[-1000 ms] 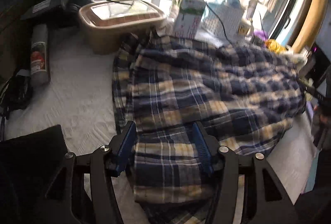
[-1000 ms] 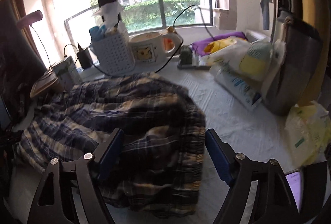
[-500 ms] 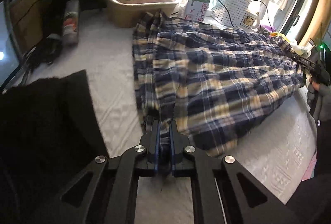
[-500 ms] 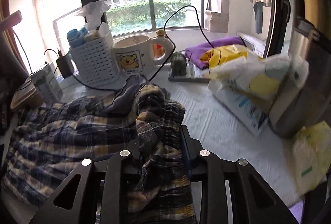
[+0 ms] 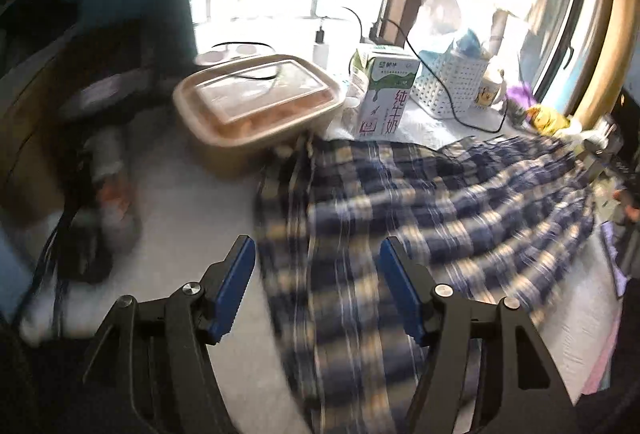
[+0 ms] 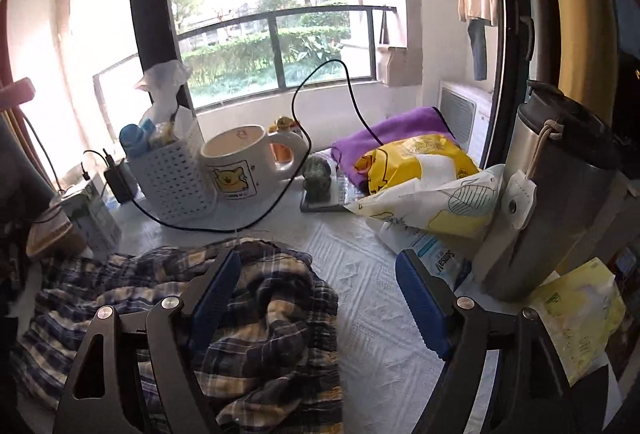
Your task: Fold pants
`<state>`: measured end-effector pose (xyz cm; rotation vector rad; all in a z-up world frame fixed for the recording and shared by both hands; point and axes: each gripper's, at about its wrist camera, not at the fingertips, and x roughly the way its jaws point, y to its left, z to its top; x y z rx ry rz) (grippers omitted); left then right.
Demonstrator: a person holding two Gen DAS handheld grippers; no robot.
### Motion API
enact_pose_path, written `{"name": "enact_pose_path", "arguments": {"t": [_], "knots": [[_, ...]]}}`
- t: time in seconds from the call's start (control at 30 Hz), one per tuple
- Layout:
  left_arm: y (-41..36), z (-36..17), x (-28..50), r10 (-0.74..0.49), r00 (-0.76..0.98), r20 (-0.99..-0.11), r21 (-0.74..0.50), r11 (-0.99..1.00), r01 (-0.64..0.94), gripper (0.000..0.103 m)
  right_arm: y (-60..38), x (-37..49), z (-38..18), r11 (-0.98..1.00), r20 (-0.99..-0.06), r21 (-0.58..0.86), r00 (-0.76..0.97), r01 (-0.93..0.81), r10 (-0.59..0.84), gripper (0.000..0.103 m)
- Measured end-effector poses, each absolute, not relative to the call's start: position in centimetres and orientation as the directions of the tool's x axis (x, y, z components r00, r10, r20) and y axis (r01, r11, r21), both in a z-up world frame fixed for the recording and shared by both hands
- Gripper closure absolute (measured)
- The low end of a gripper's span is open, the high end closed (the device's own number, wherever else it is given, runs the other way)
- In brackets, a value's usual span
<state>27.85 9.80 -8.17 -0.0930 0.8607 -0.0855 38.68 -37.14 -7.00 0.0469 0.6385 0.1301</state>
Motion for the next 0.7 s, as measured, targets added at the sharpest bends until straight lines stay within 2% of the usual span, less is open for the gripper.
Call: {"name": "enact_pose_path", "arguments": {"t": [0.3,0.33,0.37,0.4,0.43,0.47,0.6,0.7], "knots": [[8.8,-12.0,34.6,-0.133,0.584,-0.801,-0.105,0.991,0.082,0.038,-35.5,40.3,-9.7,0.98,-0.646,0.099,0.739,-0.17,0.193,0.023],[8.7,-12.4,34.9,-0.137,0.581,-0.802,-0.108,0.991,0.084,0.042,-35.4,40.6,-9.9,0.979,-0.652,0.105,0.731,-0.172,0.198,0.023],[8.6,-12.7,35.1,-0.139,0.578,-0.804,-0.11,0.99,0.085,0.052,-35.3,40.9,-10.1,0.979,-0.657,0.107,0.727,-0.173,0.2,0.023],[8.4,-13.1,35.1,-0.134,0.574,-0.808,-0.105,0.991,0.083,0.073,-35.2,41.2,-10.4,0.979,-0.663,0.108,0.721,-0.172,0.2,0.023],[8.2,-13.0,34.9,-0.111,0.59,-0.8,-0.08,0.994,0.08,0.09,-35.1,41.5,-10.7,0.979,-0.668,0.109,0.717,-0.174,0.202,0.023],[8.0,-13.0,34.7,-0.113,0.588,-0.801,-0.079,0.993,0.082,0.096,-34.9,41.8,-10.9,0.978,-0.673,0.109,0.711,-0.176,0.203,0.023],[7.5,-11.5,32.5,0.004,0.672,-0.741,0.024,1.0,0.021,0.099,-34.3,42.7,-11.8,0.979,-0.694,0.093,0.693,-0.182,0.194,0.033],[8.3,-10.4,31.2,0.054,0.709,-0.703,0.046,0.998,-0.031,0.099,-33.9,43.6,-12.4,0.978,-0.711,0.081,0.676,-0.192,0.192,0.047]]}}
